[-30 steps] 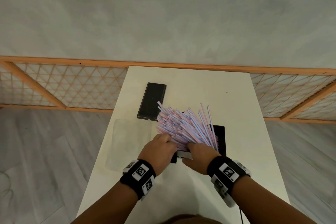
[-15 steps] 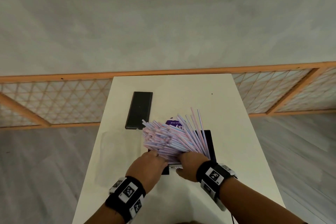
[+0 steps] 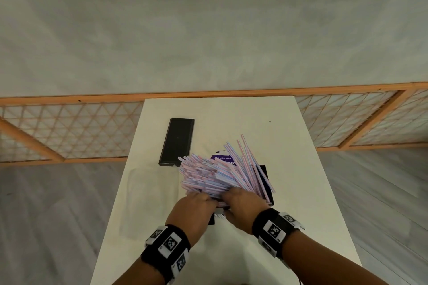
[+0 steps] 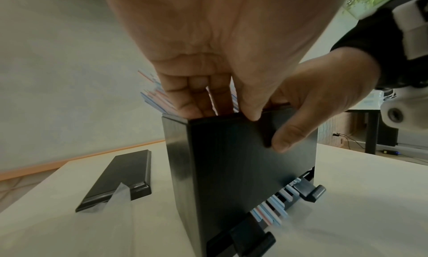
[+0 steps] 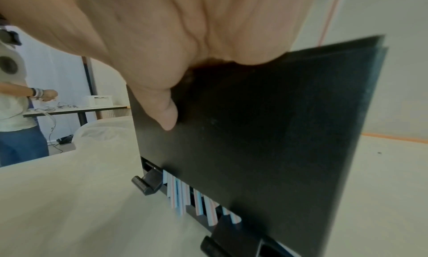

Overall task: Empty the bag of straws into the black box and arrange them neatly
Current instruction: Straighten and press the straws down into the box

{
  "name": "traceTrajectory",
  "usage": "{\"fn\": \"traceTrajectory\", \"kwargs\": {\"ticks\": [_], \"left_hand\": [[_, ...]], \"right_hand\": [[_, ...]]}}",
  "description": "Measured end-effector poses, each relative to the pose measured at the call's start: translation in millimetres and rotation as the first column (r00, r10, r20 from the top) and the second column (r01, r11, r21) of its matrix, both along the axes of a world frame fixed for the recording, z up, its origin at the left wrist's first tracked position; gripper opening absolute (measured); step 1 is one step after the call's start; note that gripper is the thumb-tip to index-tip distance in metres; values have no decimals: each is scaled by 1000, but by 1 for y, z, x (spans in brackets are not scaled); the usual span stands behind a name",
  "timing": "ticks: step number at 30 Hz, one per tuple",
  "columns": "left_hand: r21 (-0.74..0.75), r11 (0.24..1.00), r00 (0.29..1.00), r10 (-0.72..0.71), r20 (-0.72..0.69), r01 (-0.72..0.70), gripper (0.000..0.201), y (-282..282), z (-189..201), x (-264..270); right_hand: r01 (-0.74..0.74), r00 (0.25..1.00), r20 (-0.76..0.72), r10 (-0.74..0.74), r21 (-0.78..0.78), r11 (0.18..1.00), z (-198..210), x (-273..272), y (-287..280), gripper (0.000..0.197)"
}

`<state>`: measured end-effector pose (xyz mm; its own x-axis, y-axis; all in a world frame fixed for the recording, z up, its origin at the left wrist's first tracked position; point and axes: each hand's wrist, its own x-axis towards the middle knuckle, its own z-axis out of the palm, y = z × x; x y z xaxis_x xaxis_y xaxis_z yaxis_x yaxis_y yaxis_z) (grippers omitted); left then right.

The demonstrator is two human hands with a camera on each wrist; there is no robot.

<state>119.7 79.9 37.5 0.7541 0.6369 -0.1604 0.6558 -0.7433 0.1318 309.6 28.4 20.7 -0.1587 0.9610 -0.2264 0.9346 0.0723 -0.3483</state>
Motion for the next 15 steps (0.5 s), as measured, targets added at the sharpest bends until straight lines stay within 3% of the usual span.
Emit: {"fn": "traceTrajectory", "kwargs": {"ticks": [6, 15], "left_hand": [[71, 997, 1000, 8, 4, -9, 6, 1, -15, -2], [111, 992, 997, 57, -45, -52, 14, -1, -6, -5]], "right_hand": [[-53, 998, 25, 51, 123, 991, -2, 2, -10, 32], [9, 989, 145, 8, -116, 993, 6, -8, -1, 30]]}}
